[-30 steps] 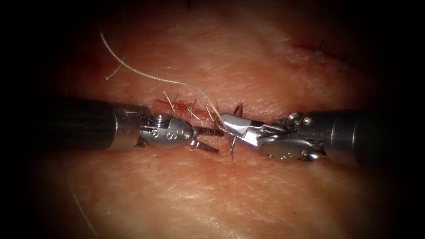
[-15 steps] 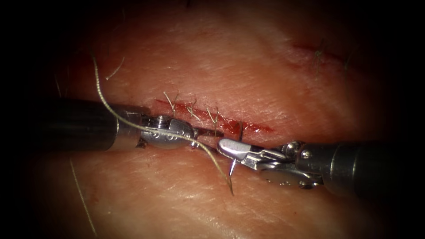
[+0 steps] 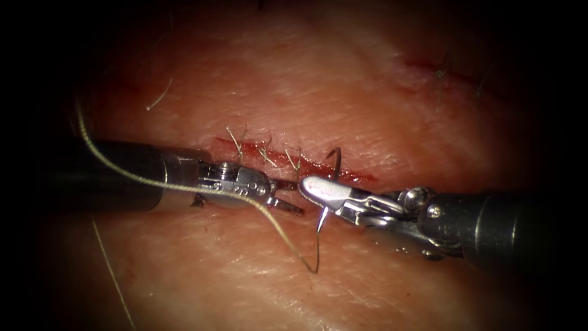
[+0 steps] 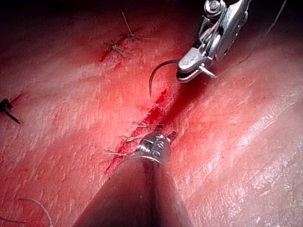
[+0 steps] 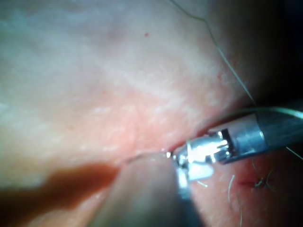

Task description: Wound Closure

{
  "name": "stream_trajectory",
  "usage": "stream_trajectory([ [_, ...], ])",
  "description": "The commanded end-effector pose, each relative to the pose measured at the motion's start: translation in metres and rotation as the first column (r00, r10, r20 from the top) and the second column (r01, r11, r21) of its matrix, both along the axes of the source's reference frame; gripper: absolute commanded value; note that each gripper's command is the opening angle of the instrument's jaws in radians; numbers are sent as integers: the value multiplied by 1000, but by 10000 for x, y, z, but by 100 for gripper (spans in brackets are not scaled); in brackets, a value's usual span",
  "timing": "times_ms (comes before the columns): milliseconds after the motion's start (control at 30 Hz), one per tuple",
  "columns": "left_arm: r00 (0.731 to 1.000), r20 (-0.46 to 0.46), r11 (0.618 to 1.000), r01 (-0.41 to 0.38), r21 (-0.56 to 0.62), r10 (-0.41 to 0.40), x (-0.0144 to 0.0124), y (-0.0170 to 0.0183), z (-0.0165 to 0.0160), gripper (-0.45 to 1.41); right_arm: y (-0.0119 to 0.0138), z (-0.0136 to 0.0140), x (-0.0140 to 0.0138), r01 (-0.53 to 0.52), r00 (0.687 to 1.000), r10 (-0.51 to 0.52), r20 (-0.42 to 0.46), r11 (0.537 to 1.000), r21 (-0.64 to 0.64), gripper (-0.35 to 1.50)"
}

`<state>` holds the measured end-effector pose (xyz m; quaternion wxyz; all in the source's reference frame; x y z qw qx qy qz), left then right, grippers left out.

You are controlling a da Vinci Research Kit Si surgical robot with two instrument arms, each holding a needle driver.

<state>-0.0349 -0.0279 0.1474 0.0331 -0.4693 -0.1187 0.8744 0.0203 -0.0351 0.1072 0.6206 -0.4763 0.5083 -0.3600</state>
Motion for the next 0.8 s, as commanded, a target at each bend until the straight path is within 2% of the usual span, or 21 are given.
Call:
stream_trajectory([
  [33,1000,1,1000,-1,1,1,-6,-4,5,32,0,16,3,0,1000,0,2,1000,-3,-35],
  [267,1000,0,1000,0,1,0,-7,-5,5,32,12,32,0,-2,1000,2,7,1000,-12,-35],
  [800,1000,2,1000,-2,3,2,-5,-3,3,32,6,51,3,-7,1000,7,-1,1000,12,-35],
])
